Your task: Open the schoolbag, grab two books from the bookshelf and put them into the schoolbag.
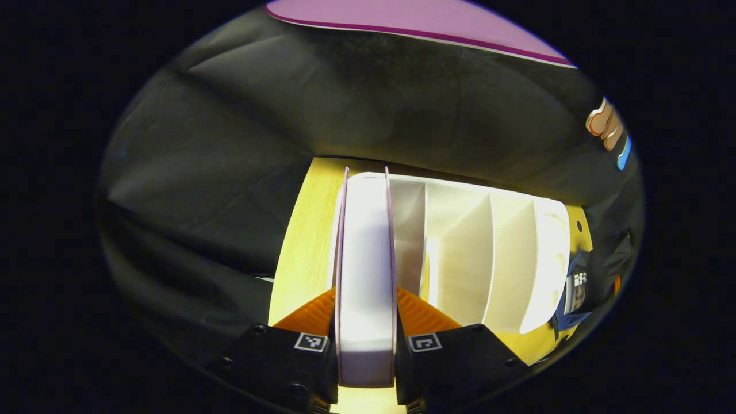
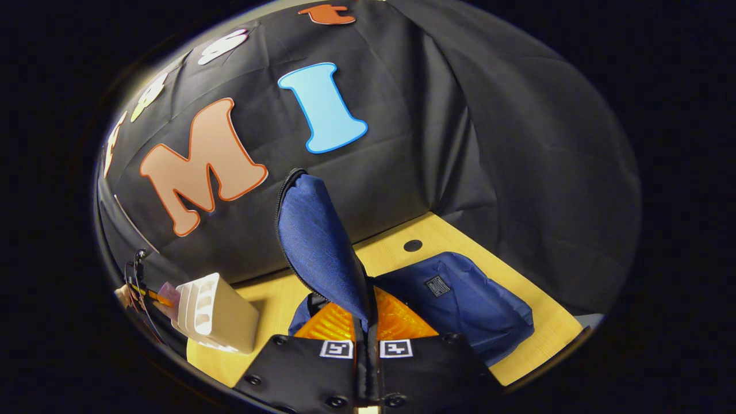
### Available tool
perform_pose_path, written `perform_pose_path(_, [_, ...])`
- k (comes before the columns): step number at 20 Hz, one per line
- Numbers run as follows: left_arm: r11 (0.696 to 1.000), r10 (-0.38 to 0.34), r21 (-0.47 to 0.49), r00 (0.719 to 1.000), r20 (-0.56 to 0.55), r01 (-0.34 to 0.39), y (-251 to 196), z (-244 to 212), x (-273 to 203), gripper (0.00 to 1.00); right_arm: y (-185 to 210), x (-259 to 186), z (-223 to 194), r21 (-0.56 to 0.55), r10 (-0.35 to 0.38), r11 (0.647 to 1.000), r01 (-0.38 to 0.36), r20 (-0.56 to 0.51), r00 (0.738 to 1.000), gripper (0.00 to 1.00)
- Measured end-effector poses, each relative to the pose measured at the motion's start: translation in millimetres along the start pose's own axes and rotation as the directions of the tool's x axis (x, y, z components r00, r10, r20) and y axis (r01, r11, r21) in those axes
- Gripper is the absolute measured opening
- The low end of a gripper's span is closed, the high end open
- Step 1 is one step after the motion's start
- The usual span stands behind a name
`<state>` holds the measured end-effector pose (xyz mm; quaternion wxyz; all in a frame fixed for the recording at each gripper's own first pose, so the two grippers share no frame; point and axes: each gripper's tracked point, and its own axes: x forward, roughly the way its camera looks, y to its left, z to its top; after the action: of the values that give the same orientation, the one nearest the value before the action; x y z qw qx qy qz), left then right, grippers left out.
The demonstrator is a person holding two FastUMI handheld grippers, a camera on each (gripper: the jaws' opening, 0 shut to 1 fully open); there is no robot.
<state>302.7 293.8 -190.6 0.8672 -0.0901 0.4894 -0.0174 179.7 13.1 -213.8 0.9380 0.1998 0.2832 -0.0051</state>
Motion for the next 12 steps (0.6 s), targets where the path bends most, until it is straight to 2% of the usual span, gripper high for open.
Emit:
perform_pose_path(3, [1.000,0.006,0.008,1.000,0.000,-0.006,3.7,1.0,-4.2,0.35,-0.5,-0.2,0.4,-0.004,0.001,1.000,-0.001,0.000,1.000,0.01])
perform_pose_path(5, [1.000,0.009,0.018,1.000,0.008,-0.009,4.6,4.1,-9.5,0.35,-0.1,0.3,0.4,0.001,0.001,1.000,-0.001,0.000,1.000,0.05])
perform_pose_path(12, [0.999,0.014,0.038,1.000,0.002,-0.014,3.4,6.5,-32.9,0.33,0.7,0.1,0.5,0.008,0.008,1.000,-0.008,0.000,1.000,0.05])
